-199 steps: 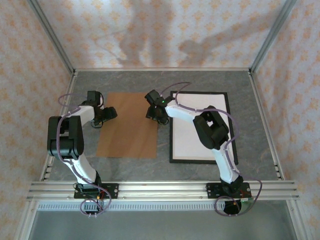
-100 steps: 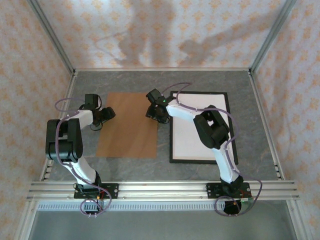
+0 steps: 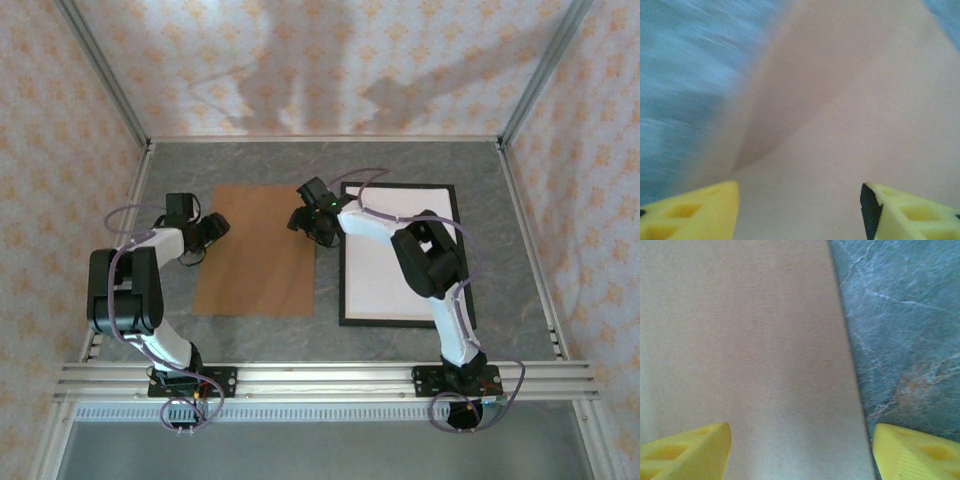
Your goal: Put the photo into the frame
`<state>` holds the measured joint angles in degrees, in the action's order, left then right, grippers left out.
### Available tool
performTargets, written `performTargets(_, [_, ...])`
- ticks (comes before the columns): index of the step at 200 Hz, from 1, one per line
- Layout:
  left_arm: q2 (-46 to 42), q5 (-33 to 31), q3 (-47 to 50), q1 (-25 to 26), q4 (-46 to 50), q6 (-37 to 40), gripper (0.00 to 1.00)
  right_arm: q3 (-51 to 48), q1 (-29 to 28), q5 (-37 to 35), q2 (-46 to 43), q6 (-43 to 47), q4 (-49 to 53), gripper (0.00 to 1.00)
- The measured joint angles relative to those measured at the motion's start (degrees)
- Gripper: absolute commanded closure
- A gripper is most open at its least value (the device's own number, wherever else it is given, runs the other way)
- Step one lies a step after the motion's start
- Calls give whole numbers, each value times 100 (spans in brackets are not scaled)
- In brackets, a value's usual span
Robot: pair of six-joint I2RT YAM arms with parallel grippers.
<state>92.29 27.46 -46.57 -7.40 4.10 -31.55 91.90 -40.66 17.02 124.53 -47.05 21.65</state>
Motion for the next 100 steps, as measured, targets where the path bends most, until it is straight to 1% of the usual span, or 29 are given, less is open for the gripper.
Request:
performTargets(18, [-238, 608, 76, 245, -74, -203, 36, -31, 4, 26, -20, -9, -63, 19])
performTargets(27, [-387, 820, 114, 286, -94, -302, 36, -52, 13, 61, -31, -11, -94, 18])
performTargets(39, [-581, 977, 142, 284, -94, -372, 34, -72, 28, 103, -39, -11, -122, 18])
performTargets(54, [-826, 994, 142, 275, -57, -404, 30, -94, 39, 142, -52, -11, -160, 18])
performTargets(73, [-1088, 643, 85, 275, 264, -234, 22, -96, 44, 142, -55, 13, -160, 17])
performTargets(100, [-1086, -267, -197, 249, 894, 258, 12, -92, 44, 140, -55, 127, -146, 17])
